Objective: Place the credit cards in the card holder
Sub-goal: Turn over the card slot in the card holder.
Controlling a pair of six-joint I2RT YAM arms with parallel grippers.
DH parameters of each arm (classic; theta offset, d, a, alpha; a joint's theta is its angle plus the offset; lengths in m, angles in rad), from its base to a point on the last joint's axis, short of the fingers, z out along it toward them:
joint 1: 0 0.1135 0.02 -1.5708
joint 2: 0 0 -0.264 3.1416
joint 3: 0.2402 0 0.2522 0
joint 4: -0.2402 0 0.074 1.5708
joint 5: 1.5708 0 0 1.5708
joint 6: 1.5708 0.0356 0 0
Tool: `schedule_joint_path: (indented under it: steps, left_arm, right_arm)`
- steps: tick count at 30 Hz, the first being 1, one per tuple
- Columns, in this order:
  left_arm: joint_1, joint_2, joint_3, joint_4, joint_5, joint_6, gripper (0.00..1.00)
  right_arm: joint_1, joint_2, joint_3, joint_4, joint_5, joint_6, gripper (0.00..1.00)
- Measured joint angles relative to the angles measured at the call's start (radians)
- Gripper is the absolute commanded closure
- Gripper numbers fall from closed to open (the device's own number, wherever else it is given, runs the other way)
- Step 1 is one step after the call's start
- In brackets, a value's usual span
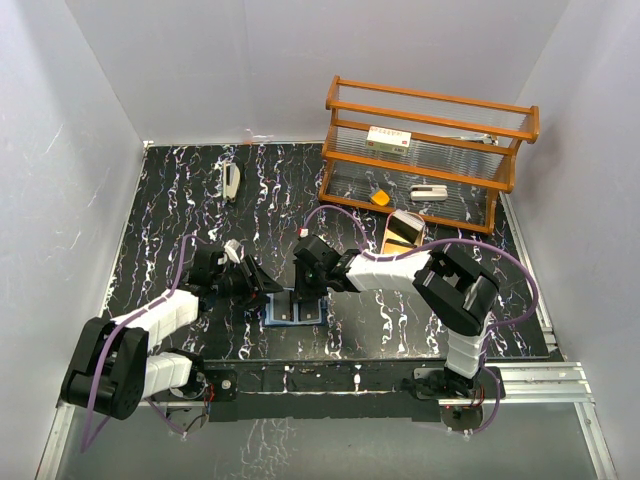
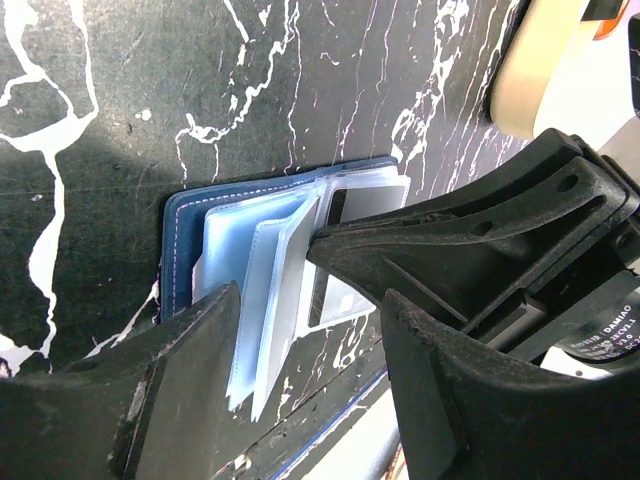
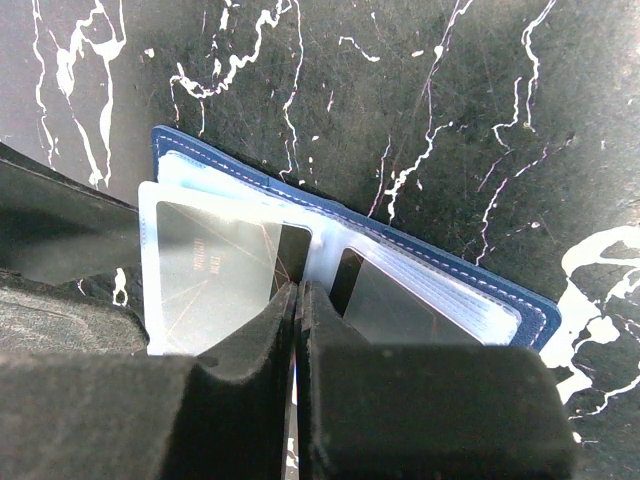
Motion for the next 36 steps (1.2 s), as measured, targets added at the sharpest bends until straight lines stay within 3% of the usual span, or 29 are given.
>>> schedule_joint_path:
  steps: [16,36]
  left_arm:
    - [0.000,-0.058,0.011,-0.071,-0.023,0.015,0.43]
    - [0.000,-0.022,-0.039,0.134,0.087,-0.091,0.44]
  right_arm:
    - [0.000,0.000,0.000,0.001,0.000,-0.002,1.00]
    - [0.002,0.000,-0.001,0.008,-0.001,-0.022,1.00]
